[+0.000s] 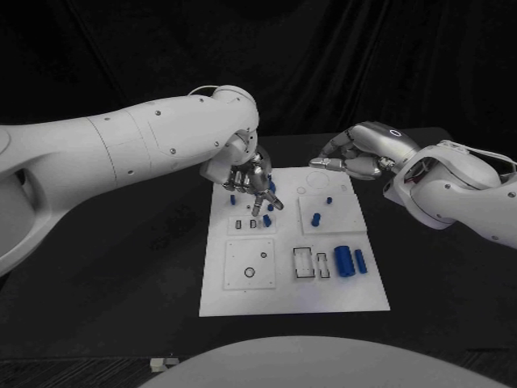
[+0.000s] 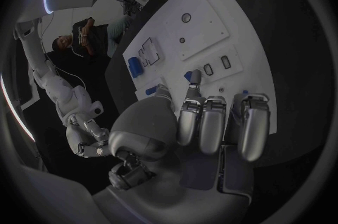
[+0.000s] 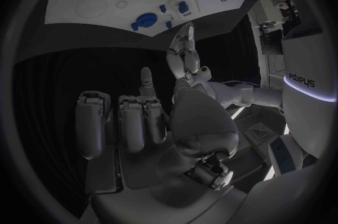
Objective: Assemble the parts on the task board
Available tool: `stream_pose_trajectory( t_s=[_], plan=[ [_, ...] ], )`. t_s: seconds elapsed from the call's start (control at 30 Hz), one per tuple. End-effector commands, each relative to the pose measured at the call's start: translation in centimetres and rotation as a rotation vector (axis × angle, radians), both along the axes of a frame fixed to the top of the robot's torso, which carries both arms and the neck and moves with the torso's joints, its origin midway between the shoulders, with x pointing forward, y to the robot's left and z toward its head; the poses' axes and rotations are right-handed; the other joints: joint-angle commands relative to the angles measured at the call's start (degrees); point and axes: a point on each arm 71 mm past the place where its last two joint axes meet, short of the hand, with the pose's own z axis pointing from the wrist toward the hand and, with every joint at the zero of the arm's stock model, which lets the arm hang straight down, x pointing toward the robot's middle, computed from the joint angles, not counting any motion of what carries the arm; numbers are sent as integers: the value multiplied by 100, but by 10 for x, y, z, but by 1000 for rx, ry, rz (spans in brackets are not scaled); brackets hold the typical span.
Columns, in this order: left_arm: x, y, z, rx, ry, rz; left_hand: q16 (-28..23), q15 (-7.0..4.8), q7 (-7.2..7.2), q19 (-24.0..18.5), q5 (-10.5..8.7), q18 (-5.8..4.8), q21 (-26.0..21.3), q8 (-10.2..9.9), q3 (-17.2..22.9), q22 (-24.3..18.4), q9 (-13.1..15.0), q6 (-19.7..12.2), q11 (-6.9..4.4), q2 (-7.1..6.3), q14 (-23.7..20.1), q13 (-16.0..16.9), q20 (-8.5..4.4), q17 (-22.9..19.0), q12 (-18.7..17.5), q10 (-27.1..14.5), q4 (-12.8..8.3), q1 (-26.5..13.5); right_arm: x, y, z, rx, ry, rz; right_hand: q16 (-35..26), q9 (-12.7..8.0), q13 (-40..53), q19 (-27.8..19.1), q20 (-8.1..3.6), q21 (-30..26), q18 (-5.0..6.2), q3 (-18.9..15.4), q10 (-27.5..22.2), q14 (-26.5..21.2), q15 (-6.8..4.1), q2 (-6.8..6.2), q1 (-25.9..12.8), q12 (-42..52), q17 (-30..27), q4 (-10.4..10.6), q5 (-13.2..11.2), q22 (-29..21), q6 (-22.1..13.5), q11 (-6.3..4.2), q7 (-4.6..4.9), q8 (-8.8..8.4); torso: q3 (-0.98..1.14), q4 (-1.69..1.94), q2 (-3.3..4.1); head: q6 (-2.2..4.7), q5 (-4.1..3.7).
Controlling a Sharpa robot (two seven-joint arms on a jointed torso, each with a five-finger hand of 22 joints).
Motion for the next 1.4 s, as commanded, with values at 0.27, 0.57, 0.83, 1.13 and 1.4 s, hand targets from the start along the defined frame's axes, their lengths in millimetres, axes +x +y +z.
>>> stream_pose_trajectory(
  t_s=[0.27, 0.57, 0.83, 1.13, 1.4],
  plan=[
    [7, 0, -5, -16, -46, 66, 15, -114, -140, 147, 164, -66, -19, 10, 344, 947, 84, 531, -106, -9, 585, 1492, -77, 1507, 14, 611, -112, -62, -1, 0, 1, 17, 26, -14, 17, 10, 1510, 352, 31, 26, -15, -61, 608, 610, 33, 9, 100, 20, 1510, 3, 63, 1348, -21, 51, 18, 3, -10, 21, -67, -1, -26],
    [3, -4, -8, -19, -41, 57, 15, -124, -148, 143, 159, -64, -22, 3, 365, 942, 91, 552, -116, -17, 585, 1492, -87, 1507, 14, 611, -126, -63, 1, 0, 0, 21, 31, -18, 17, 11, 1510, 352, 34, 26, -15, -85, 608, 610, 37, 14, 141, 20, 1510, 2, 100, 1348, -22, 55, 21, 3, -12, 36, -103, -1, -32],
    [5, -5, -13, -13, -37, 68, 15, -169, -190, 156, 192, -67, -24, -26, 488, 953, 129, 648, -159, -43, 585, 1492, -133, 1507, 14, 611, -228, -29, 0, -1, 0, 20, 34, -19, 17, 14, 1510, 340, 38, 5, -9, -113, 608, 610, 41, 24, 196, 20, 1510, 0, 147, 1341, -20, 60, 23, 3, -24, 43, -110, -1, -13],
    [7, -2, -17, -5, -30, 81, 15, -183, -203, 146, 189, -63, -32, -35, 522, 940, 142, 684, -171, -50, 585, 1492, -147, 1507, 14, 611, -253, -30, 1, -2, -1, 17, 37, -23, 17, 14, 1510, 337, 40, -2, -7, -127, 608, 610, 43, 26, 219, 20, 1510, 0, 166, 1338, -20, 62, 25, 3, -29, 35, -129, -1, -1],
    [5, 0, -27, -3, -13, 86, 15, -187, -203, 136, 188, -60, -38, -48, 535, 928, 143, 680, -175, -55, 585, 1492, -152, 1507, 14, 611, -263, -30, 2, -2, -1, 13, 41, -25, 17, 15, 1510, 334, 41, -7, -6, -135, 608, 610, 44, 29, 237, 20, 1510, 0, 181, 1336, -18, 64, 25, 4, -35, 30, -122, -1, 13]
  ],
)
